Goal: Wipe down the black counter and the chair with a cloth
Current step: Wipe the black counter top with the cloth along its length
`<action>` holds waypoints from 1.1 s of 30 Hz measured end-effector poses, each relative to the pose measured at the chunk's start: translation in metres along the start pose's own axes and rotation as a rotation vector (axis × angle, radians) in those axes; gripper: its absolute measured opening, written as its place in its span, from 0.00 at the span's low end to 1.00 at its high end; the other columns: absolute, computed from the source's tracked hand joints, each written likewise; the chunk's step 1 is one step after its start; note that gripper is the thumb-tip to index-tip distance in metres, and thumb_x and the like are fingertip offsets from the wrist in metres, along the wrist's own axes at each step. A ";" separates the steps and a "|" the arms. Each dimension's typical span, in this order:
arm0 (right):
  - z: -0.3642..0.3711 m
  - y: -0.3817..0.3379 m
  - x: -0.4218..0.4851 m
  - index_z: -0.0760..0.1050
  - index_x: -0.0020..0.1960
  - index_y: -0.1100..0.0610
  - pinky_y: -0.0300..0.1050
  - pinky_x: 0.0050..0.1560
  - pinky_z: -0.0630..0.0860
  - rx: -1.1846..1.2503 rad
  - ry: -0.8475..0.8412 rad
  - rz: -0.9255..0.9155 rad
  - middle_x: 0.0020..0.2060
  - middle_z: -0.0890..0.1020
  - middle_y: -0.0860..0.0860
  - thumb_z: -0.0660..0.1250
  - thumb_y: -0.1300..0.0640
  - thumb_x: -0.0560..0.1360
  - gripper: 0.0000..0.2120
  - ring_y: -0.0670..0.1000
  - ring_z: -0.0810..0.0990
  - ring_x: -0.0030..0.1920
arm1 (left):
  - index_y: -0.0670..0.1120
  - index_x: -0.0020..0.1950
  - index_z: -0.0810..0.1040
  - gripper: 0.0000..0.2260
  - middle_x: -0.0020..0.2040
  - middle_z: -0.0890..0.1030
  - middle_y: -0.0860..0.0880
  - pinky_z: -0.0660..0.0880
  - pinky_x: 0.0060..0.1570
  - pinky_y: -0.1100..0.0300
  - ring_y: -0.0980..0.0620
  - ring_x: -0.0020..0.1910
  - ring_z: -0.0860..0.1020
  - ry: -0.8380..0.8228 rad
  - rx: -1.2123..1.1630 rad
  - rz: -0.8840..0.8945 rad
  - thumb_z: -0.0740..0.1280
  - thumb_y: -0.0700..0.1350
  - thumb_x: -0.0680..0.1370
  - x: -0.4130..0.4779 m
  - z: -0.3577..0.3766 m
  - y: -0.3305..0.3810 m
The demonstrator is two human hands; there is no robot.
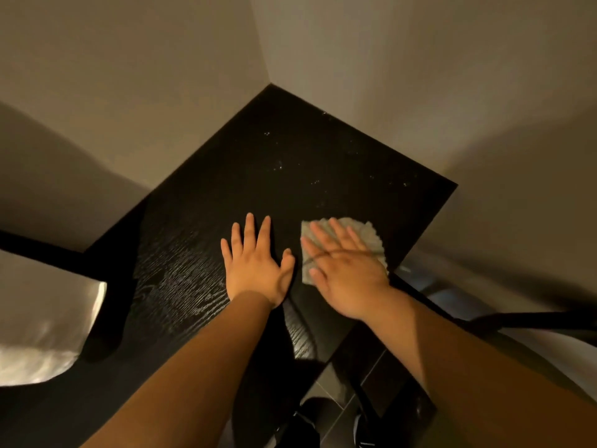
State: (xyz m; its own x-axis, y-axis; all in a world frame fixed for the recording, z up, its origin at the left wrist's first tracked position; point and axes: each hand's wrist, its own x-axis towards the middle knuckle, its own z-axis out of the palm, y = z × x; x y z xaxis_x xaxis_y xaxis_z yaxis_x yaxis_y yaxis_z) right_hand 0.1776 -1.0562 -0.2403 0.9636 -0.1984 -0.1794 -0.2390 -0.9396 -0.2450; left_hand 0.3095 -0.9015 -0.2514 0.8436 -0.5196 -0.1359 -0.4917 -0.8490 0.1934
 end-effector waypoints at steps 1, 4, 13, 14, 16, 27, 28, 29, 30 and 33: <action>0.001 0.003 0.000 0.55 0.84 0.46 0.56 0.82 0.46 -0.004 -0.041 -0.043 0.84 0.52 0.47 0.47 0.39 0.81 0.33 0.55 0.47 0.84 | 0.56 0.86 0.51 0.36 0.87 0.48 0.50 0.41 0.83 0.40 0.44 0.85 0.43 0.002 0.002 0.006 0.52 0.67 0.79 0.000 0.000 -0.001; -0.007 0.036 0.024 0.58 0.84 0.47 0.55 0.81 0.51 -0.035 -0.013 -0.057 0.83 0.58 0.48 0.50 0.38 0.81 0.33 0.57 0.54 0.83 | 0.55 0.86 0.52 0.36 0.87 0.48 0.49 0.42 0.83 0.40 0.43 0.85 0.44 0.011 0.001 0.022 0.52 0.67 0.80 0.000 0.001 -0.001; -0.011 0.016 0.064 0.53 0.85 0.48 0.57 0.82 0.41 -0.032 0.052 0.095 0.85 0.51 0.50 0.42 0.42 0.81 0.33 0.60 0.45 0.84 | 0.55 0.86 0.53 0.37 0.87 0.50 0.48 0.44 0.82 0.39 0.42 0.85 0.46 0.022 0.011 0.034 0.51 0.67 0.79 0.001 0.001 -0.002; -0.010 0.007 0.057 0.50 0.85 0.47 0.55 0.82 0.38 -0.040 0.005 0.008 0.85 0.47 0.48 0.42 0.42 0.81 0.32 0.58 0.42 0.84 | 0.55 0.86 0.53 0.37 0.87 0.49 0.48 0.43 0.83 0.39 0.42 0.85 0.45 0.020 0.006 0.034 0.51 0.67 0.79 0.001 0.001 -0.002; -0.017 0.006 0.053 0.44 0.85 0.45 0.52 0.81 0.34 -0.034 -0.104 -0.094 0.84 0.41 0.45 0.43 0.40 0.83 0.31 0.53 0.36 0.83 | 0.55 0.86 0.52 0.37 0.87 0.48 0.49 0.42 0.83 0.40 0.43 0.86 0.44 0.013 0.000 0.031 0.51 0.67 0.80 0.001 0.000 -0.002; -0.028 0.039 0.085 0.47 0.85 0.49 0.57 0.82 0.40 -0.049 0.037 0.178 0.85 0.47 0.51 0.44 0.42 0.83 0.32 0.58 0.44 0.84 | 0.57 0.86 0.53 0.36 0.87 0.48 0.50 0.42 0.83 0.41 0.44 0.85 0.44 0.011 0.001 0.000 0.51 0.67 0.78 0.002 -0.002 0.000; -0.020 0.026 0.067 0.50 0.85 0.49 0.57 0.82 0.41 -0.064 0.042 0.127 0.85 0.49 0.50 0.44 0.42 0.82 0.32 0.58 0.45 0.84 | 0.57 0.86 0.53 0.36 0.87 0.48 0.50 0.42 0.83 0.41 0.44 0.85 0.44 0.010 0.004 0.001 0.51 0.67 0.78 0.002 -0.002 0.001; -0.013 0.016 0.048 0.50 0.85 0.48 0.56 0.83 0.42 -0.072 0.027 0.065 0.85 0.49 0.49 0.44 0.41 0.82 0.33 0.57 0.45 0.84 | 0.57 0.86 0.53 0.36 0.87 0.48 0.50 0.42 0.83 0.41 0.44 0.85 0.44 0.010 0.004 0.003 0.51 0.67 0.79 0.002 -0.002 0.001; -0.009 0.012 0.031 0.50 0.85 0.48 0.55 0.83 0.42 -0.064 -0.001 0.005 0.85 0.49 0.48 0.45 0.40 0.82 0.33 0.56 0.45 0.84 | 0.57 0.86 0.53 0.36 0.87 0.48 0.50 0.42 0.83 0.41 0.44 0.85 0.44 0.011 0.001 0.004 0.52 0.67 0.79 0.003 -0.002 0.001; -0.015 0.037 0.026 0.52 0.85 0.47 0.56 0.83 0.47 -0.036 -0.061 -0.061 0.84 0.52 0.48 0.50 0.38 0.81 0.34 0.57 0.49 0.84 | 0.58 0.86 0.53 0.35 0.87 0.49 0.50 0.42 0.83 0.41 0.44 0.86 0.45 0.016 -0.007 -0.006 0.53 0.67 0.79 0.003 -0.001 0.000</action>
State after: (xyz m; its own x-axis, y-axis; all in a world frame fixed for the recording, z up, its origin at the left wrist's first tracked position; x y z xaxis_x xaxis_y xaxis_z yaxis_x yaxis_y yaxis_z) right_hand 0.1956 -1.1005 -0.2399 0.9669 -0.1241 -0.2230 -0.1745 -0.9591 -0.2228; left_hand 0.3125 -0.9025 -0.2505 0.8499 -0.5126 -0.1220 -0.4850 -0.8516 0.1990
